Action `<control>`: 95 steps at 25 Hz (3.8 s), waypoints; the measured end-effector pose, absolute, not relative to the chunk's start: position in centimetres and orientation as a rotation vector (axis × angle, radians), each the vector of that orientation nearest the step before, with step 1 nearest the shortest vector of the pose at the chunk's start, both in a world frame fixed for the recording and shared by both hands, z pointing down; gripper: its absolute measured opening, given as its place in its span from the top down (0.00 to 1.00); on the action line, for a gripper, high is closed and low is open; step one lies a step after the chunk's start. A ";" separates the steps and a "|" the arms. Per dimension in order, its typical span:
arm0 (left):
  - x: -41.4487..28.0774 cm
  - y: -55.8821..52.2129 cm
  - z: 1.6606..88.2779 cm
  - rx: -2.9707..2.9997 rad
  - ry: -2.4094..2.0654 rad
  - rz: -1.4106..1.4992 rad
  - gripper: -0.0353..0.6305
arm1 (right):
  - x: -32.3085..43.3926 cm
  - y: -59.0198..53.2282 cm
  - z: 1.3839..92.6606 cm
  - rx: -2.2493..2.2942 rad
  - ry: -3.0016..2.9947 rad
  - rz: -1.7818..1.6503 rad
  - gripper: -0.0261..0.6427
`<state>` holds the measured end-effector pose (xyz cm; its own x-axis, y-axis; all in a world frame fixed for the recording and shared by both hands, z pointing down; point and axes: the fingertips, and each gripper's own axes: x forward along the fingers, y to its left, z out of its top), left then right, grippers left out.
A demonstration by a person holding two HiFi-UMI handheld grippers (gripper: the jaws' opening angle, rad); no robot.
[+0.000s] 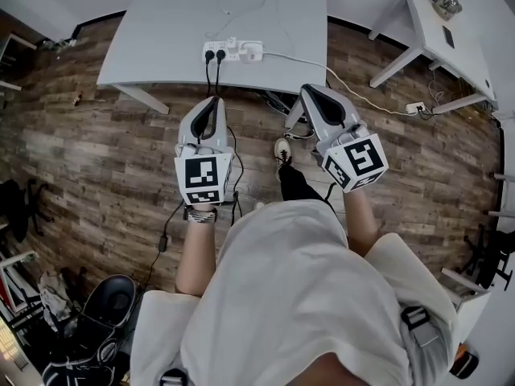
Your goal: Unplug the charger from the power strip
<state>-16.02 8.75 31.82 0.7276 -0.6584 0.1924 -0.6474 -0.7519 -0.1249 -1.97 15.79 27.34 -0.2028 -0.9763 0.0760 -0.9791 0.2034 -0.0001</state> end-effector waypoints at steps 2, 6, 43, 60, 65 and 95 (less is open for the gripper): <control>-15.0 7.4 32.2 -2.874 1.104 -0.357 0.94 | -0.7 14.3 27.5 1.942 -2.392 0.070 0.96; -12.7 5.0 33.0 -2.900 1.125 -0.352 0.94 | 1.9 11.1 27.9 1.927 -2.394 0.075 0.96; -2.8 -8.9 46.5 -2.945 1.415 -0.796 0.81 | 9.5 -9.0 40.2 1.375 -2.536 0.391 0.87; -0.9 -11.1 53.2 -3.039 1.393 -0.905 0.75 | 8.5 -14.9 50.1 1.202 -2.386 0.515 0.95; -0.5 -11.5 54.6 -3.053 1.388 -0.953 0.75 | 8.1 -15.6 53.0 1.139 -2.340 0.544 0.95; 1.1 -13.8 58.1 -3.066 1.465 -1.059 0.71 | 7.0 -16.0 62.4 0.947 -2.177 0.680 0.96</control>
